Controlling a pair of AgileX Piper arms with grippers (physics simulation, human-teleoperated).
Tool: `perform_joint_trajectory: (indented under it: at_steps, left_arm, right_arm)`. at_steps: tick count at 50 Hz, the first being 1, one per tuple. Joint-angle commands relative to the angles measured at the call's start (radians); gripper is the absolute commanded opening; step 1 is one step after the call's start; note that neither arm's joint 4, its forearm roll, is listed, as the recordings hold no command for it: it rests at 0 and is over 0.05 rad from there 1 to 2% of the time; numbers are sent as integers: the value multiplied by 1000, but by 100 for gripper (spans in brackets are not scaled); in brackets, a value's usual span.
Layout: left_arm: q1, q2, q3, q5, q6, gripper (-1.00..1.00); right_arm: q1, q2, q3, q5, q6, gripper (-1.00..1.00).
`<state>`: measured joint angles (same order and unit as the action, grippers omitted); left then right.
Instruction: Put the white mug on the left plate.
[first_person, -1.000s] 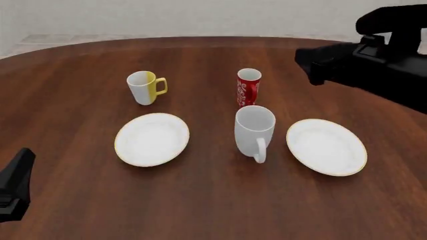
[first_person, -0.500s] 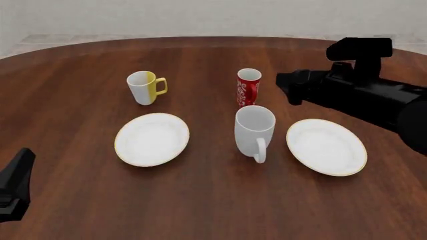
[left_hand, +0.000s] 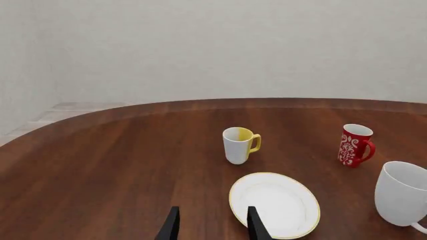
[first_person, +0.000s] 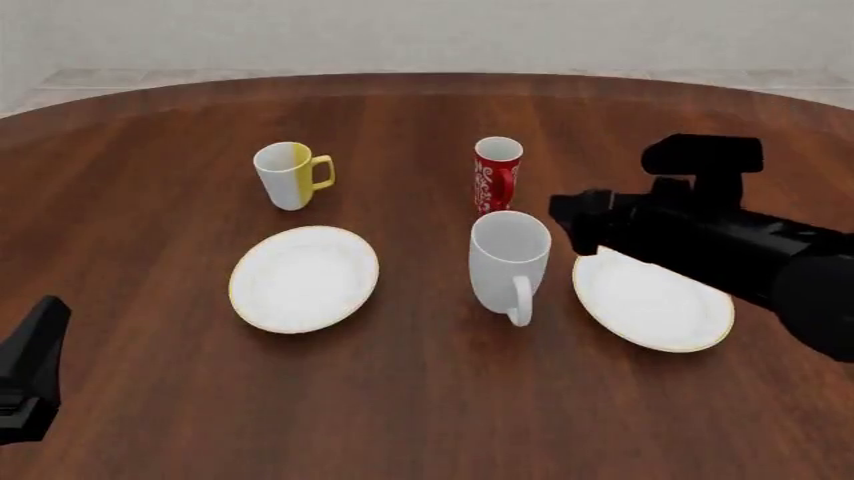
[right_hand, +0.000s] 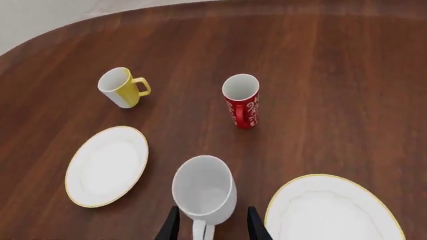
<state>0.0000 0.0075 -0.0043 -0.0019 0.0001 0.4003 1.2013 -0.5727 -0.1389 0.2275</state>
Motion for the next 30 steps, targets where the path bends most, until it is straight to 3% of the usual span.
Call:
perform_joint_trajectory:
  at_steps: [1,27,30]
  left_arm:
    - [0,0,0,0,0,100]
    - [0,0,0,0,0,100]
    - [0,0,0,0,0,100]
  right_arm:
    - [-12,-8,55,-22,25,100]
    - [15,74,86,-86,64,100]
    - [16,75,84,-86,46,100]
